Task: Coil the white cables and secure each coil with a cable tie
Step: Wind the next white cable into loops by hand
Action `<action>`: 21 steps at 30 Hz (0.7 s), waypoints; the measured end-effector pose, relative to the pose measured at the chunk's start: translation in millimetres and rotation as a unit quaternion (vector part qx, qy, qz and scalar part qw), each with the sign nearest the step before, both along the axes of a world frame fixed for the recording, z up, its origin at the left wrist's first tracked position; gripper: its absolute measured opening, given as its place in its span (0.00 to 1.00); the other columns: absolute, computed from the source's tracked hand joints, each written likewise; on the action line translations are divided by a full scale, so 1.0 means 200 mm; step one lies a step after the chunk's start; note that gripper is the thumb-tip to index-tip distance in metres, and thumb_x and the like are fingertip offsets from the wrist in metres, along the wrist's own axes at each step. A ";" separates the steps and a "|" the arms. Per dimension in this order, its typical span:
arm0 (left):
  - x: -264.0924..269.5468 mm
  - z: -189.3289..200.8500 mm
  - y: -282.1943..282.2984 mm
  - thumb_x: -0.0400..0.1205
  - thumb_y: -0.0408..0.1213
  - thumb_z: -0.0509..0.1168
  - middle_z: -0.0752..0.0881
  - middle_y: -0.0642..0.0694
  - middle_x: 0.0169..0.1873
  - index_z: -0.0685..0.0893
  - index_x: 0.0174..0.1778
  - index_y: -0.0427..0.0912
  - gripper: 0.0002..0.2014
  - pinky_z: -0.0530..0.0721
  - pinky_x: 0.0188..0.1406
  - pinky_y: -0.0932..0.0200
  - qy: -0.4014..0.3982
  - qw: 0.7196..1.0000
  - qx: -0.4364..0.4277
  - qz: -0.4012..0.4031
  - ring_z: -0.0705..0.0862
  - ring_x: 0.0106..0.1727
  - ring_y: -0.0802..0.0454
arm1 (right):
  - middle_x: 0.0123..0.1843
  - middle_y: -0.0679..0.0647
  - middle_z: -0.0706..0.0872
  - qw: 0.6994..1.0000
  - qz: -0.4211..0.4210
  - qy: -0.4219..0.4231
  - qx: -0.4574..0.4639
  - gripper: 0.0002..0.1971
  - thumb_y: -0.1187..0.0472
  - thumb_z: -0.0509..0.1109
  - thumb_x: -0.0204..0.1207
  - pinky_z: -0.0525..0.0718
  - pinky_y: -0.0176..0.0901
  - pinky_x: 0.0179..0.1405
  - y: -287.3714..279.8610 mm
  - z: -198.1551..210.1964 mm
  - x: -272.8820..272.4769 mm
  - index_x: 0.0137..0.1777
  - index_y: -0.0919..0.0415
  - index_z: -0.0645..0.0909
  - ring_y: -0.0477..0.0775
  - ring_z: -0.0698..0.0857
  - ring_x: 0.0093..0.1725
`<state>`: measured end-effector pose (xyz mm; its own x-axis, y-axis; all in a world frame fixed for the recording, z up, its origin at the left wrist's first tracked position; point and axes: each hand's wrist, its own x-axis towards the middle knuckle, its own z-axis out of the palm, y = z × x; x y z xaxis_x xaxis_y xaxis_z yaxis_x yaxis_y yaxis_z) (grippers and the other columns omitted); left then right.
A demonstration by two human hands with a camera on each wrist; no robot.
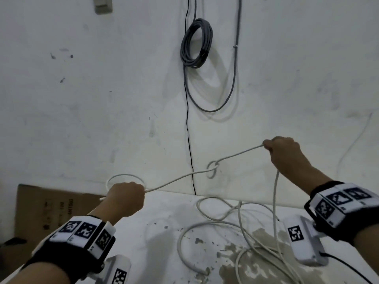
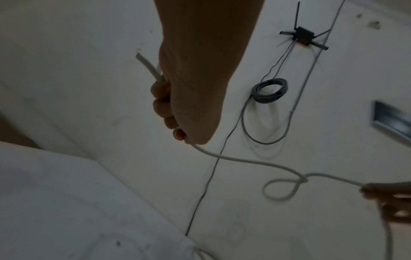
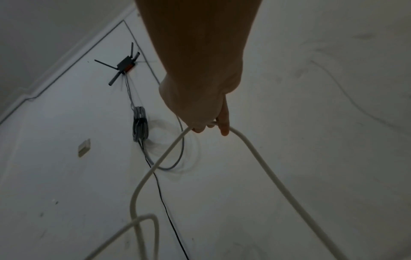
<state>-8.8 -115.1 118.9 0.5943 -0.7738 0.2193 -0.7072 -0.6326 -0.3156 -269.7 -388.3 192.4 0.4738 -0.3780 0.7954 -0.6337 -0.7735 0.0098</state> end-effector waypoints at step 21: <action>-0.39 0.08 -0.21 0.85 0.35 0.54 0.59 0.53 0.18 0.66 0.24 0.44 0.20 0.53 0.16 0.68 0.652 0.650 -0.305 -0.245 0.55 0.17 0.59 | 0.73 0.47 0.76 0.883 0.255 0.252 0.304 0.32 0.74 0.61 0.73 0.70 0.32 0.64 0.38 -0.16 0.16 0.76 0.49 0.68 0.45 0.74 0.71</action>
<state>-85.9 -157.0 134.0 0.2974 -0.9458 0.1304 -0.2854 0.0423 0.9575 -237.6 -312.4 161.0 0.9415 -0.2980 0.1577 -0.2356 -0.9162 -0.3242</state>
